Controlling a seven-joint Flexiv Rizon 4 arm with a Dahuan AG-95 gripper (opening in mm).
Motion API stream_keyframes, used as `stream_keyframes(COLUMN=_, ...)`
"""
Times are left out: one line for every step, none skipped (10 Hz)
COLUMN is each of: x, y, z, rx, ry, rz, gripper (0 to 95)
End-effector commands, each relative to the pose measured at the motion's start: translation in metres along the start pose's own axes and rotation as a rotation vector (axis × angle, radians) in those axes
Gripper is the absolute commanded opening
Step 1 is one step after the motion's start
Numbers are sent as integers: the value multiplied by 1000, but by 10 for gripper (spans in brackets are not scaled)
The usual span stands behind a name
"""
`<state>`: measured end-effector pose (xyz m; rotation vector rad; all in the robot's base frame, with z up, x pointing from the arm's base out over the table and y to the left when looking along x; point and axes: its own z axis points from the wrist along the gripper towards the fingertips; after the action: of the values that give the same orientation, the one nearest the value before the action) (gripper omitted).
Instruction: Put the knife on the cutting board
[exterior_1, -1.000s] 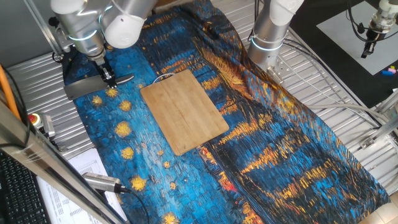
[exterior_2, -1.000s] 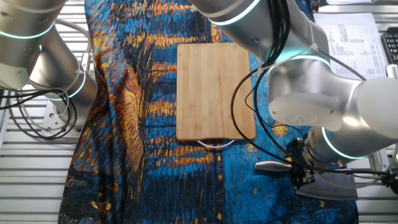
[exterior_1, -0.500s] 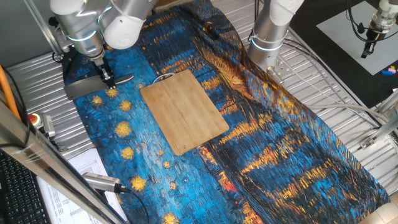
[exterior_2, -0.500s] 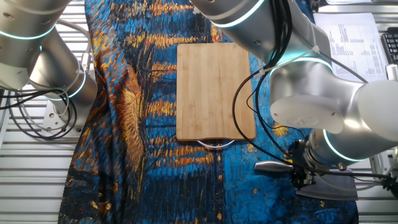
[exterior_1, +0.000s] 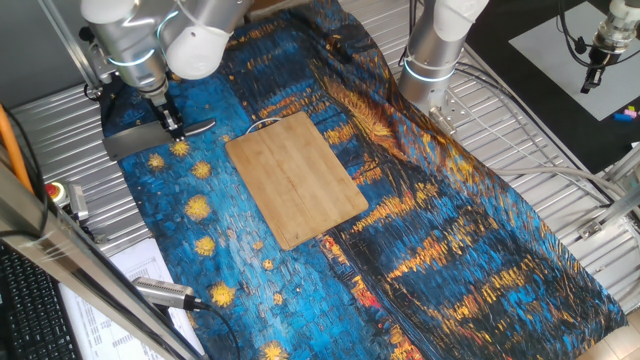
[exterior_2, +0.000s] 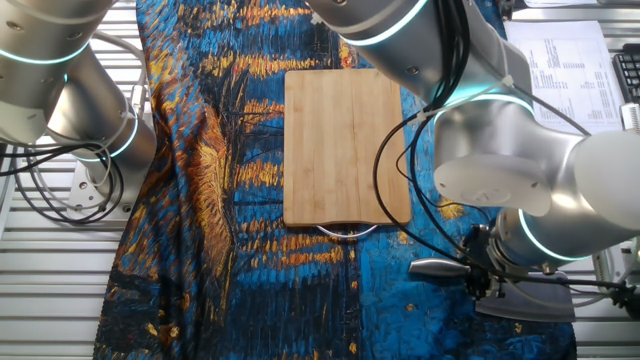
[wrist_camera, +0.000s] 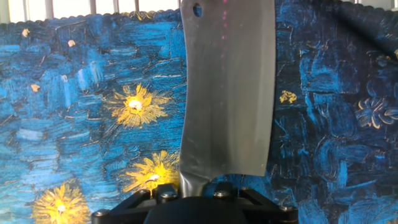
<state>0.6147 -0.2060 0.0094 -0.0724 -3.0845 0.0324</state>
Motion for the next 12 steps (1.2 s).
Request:
stream_keyframes(x=1, y=0, z=0, rx=-1, ry=-2, rz=-1, gripper=380)
stream_keyframes(x=1, y=1, z=0, rx=-1, ry=-2, rz=0, gripper=380)
stream_keyframes(x=1, y=1, z=1, rx=0, ry=-2, rz=0, gripper=380)
stream_keyframes(x=1, y=1, z=2, rx=0, ry=-3, rz=0, gripper=380)
stream_keyframes(x=1, y=1, z=2, rx=0, ry=-3, rz=0, gripper=380)
stream_keyframes(x=1, y=1, z=3, rx=0, ry=-5, rz=1, gripper=380)
stream_keyframes(x=1, y=1, z=3, rx=1, ry=-5, rz=1, gripper=380)
stream_keyframes(x=1, y=1, z=3, rx=1, ry=-5, rz=1, gripper=380)
stream_keyframes(x=1, y=1, z=3, rx=1, ry=-6, rz=1, gripper=380)
stream_keyframes(x=1, y=1, z=4, rx=1, ry=-5, rz=4, gripper=380)
stream_keyframes(x=1, y=1, z=4, rx=1, ry=-5, rz=8, gripper=380)
stream_keyframes(x=1, y=1, z=4, rx=1, ry=-5, rz=10, gripper=190)
